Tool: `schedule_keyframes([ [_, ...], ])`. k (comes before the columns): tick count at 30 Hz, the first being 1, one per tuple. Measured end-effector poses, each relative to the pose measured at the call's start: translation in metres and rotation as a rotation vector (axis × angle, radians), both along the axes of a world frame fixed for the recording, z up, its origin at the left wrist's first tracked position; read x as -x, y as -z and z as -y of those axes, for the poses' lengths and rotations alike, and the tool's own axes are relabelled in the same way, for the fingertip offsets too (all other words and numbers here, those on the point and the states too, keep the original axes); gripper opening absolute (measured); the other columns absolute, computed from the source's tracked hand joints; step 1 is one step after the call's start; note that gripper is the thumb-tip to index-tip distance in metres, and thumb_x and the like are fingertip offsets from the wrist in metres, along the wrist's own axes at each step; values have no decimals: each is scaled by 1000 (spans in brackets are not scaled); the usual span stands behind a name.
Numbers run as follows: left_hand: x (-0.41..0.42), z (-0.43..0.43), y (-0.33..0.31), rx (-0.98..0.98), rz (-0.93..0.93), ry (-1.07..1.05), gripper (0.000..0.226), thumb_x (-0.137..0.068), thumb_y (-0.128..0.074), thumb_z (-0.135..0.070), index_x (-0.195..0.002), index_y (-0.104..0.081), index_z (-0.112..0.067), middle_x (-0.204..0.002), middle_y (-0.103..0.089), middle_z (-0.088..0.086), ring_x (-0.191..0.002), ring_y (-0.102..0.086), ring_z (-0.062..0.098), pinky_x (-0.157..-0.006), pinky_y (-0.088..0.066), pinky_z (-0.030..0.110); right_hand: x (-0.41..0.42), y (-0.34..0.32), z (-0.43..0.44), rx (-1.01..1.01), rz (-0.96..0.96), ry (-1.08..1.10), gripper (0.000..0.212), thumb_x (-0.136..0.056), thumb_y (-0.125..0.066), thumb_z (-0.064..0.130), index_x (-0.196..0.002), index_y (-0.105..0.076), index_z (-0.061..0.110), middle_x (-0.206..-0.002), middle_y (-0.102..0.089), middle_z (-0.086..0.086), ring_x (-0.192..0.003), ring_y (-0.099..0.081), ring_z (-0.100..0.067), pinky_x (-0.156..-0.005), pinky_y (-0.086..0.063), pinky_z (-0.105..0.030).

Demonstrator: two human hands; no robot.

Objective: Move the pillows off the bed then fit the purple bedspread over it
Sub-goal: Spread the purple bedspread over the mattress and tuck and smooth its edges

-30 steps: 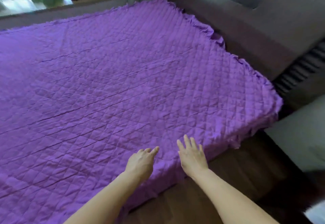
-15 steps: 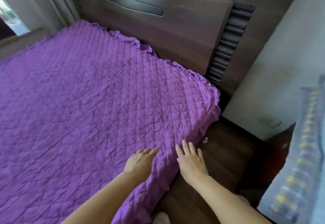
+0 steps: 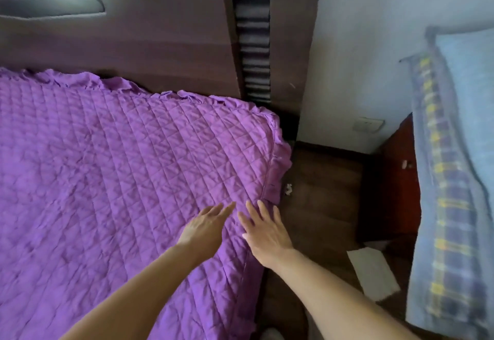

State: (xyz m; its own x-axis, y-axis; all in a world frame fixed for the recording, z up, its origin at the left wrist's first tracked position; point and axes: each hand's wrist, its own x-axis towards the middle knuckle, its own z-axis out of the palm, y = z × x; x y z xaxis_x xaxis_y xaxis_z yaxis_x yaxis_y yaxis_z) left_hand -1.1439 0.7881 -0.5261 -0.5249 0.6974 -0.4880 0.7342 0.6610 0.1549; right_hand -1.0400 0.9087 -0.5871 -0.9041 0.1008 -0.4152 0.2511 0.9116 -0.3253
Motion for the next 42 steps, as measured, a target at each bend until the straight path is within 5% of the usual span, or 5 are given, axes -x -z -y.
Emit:
schedule_keyframes([
  [7, 51, -96, 42, -10, -42, 255, 84, -81, -40, 8, -150, -8, -28, -158, -9, 1, -145, -13, 20, -112, -30, 35, 17, 50, -41, 44, -165, 327, 52, -91, -27, 44, -133, -50, 23, -139, -51, 0, -128, -46, -31, -101, -37, -58],
  [13, 114, -194, 61, -155, -248, 612, 72, -59, -51, 12, -130, -52, -2, -132, -54, 20, -122, -50, 41, -97, -43, 52, 32, 103, -86, 235, -262, 815, 42, -89, -35, 34, -108, -66, 13, -113, -66, -8, -99, -63, -32, -79, -51, -43],
  [23, 159, -329, 109, 317, -183, 660, 39, -96, -42, -17, -131, -52, -30, -127, -60, 7, -113, -55, 31, -90, -44, 35, 83, 170, -133, 921, -15, 1197, 44, -99, -38, 30, -137, -44, 10, -136, -51, -14, -127, -45, -32, -105, -34, -46],
  [30, 156, -347, 135, 444, -267, 837, 28, -94, -41, -15, -109, -63, -27, -114, -64, 4, -102, -61, 28, -75, -45, 33, 97, 183, -143, 1199, -68, 1514, 22, -92, -47, 14, -72, -56, 12, -73, -61, -9, -71, -58, -25, -64, -46, -34],
  [42, 136, -364, 168, 613, -409, 1068, 26, -97, -39, -18, -109, -62, -19, -115, -64, 3, -108, -59, 25, -94, -37, 36, 68, 179, -181, 1689, -50, 1624, 28, -98, -44, 17, -76, -61, 15, -78, -61, -11, -72, -56, -23, -67, -45, -32],
])
